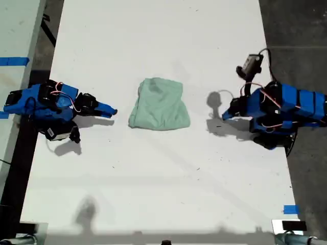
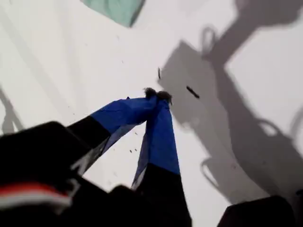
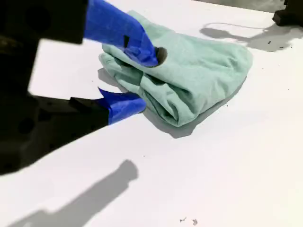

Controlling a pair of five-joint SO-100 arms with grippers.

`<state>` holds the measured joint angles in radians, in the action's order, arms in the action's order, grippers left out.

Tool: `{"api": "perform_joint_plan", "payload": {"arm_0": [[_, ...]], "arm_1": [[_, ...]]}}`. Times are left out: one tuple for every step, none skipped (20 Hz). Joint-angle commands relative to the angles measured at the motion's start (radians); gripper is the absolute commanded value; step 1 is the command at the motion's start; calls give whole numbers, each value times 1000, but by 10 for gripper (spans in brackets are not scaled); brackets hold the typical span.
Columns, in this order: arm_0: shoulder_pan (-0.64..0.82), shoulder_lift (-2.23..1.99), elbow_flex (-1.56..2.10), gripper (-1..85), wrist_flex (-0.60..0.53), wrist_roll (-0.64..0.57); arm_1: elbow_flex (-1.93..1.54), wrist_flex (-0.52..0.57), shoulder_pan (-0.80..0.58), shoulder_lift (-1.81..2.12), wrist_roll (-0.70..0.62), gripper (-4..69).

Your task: Fold tshirt

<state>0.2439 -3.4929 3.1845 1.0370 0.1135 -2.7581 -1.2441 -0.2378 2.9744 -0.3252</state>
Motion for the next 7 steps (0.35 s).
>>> {"api": "perform_joint_plan", "payload": {"arm_0": [[25,-104,5,129,3,-5],[25,-106,6,130,3,-6],[23,-106,6,131,3,-6],[23,-106,6,132,3,-6],[23,-106,6,132,3,-6],[23,-106,6,132,3,-6],[21,-106,6,132,3,-6]], "arm_1": [[-301,-38,100,522,161,-6],[-310,-20,127,517,218,5],[-310,-20,137,515,242,11],[-310,-20,129,515,232,13],[-310,-20,110,515,166,16],[-310,-20,101,515,6,19],[-310,-20,100,515,-222,19]]}}
